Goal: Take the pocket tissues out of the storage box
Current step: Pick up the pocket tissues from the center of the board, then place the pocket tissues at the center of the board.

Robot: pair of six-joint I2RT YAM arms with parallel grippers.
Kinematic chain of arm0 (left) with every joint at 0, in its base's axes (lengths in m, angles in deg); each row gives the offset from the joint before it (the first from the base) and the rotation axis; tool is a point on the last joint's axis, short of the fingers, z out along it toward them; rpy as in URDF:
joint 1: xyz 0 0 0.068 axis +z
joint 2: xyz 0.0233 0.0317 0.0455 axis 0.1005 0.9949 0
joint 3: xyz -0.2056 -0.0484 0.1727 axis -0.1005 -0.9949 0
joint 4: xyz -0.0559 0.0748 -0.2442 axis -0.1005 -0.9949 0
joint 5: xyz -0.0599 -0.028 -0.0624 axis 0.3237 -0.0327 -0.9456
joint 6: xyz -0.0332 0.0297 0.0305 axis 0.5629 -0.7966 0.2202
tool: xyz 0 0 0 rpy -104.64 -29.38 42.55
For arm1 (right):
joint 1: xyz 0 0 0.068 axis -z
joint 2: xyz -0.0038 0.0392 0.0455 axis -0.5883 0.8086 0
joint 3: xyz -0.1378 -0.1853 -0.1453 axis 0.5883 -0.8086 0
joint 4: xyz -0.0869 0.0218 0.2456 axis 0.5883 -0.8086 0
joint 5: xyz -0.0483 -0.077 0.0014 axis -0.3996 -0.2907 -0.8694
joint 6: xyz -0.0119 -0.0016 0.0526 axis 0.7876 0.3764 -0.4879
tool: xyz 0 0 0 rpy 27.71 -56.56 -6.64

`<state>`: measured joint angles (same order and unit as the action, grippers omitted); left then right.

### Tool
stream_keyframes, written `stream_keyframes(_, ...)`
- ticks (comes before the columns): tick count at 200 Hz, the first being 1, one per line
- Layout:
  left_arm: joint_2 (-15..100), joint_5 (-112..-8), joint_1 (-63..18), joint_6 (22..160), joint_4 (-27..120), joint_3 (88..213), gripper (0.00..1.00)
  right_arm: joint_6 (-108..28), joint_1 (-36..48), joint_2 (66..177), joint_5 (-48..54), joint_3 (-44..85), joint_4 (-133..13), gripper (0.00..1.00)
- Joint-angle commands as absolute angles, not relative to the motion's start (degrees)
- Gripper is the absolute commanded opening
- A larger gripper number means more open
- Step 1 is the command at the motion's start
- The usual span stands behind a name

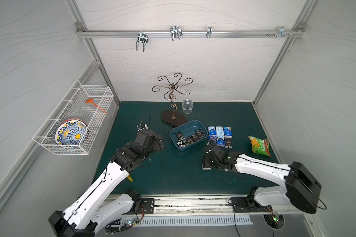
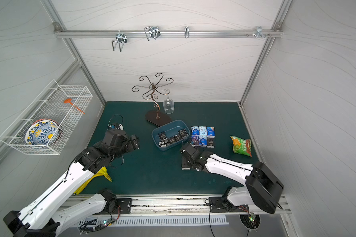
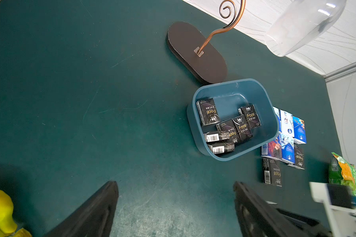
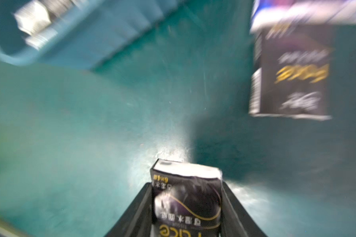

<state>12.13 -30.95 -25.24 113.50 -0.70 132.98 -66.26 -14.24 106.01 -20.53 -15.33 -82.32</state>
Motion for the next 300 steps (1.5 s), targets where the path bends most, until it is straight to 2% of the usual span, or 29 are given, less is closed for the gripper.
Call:
stream_keyframes(1,12.69,-31.57,-24.87,113.28,1.59,134.66,0.92,-58.98,-5.83,100.48,-19.55,-13.84,-88.62,0.51)
stream_keyframes(32,13.44,-31.74,-24.91,113.13,1.63,135.7,0.92,-47.6,10.83,98.64,-11.11,-13.84,-90.36,0.5)
stream_keyframes(56,14.1,-31.71,-24.91,113.04,1.55,136.26,0.92,-44.01,16.74,100.95,-7.39,-14.9,-90.01,0.47)
stream_keyframes(103,15.3,-32.1,-24.91,112.82,0.93,138.13,0.92,-45.21,18.11,108.33,-5.14,-16.53,-85.57,0.48)
stream_keyframes(159,14.91,-31.32,-24.91,112.69,0.23,138.38,0.92,-44.04,18.2,116.72,-5.89,-13.04,-83.81,0.56)
stream_keyframes(195,14.77,-31.05,-24.91,112.51,0.05,138.38,0.92,-43.63,18.12,114.69,-5.09,-12.42,-85.45,0.65)
stream_keyframes(212,14.98,-31.25,-24.85,112.57,0.18,138.38,0.92,-43.83,18.14,112.41,-4.45,-13.01,-86.35,0.66)
stream_keyframes(237,15.46,-31.7,-24.9,112.66,0.77,138.21,0.92,-45.51,18.66,110.21,-5.63,-14.5,-87.96,0.65)
stream_keyframes(300,15.81,-31.88,-24.89,112.42,0.84,138.21,0.92,-48.84,20.71,108.13,-4.98,-18.85,-86.74,0.53)
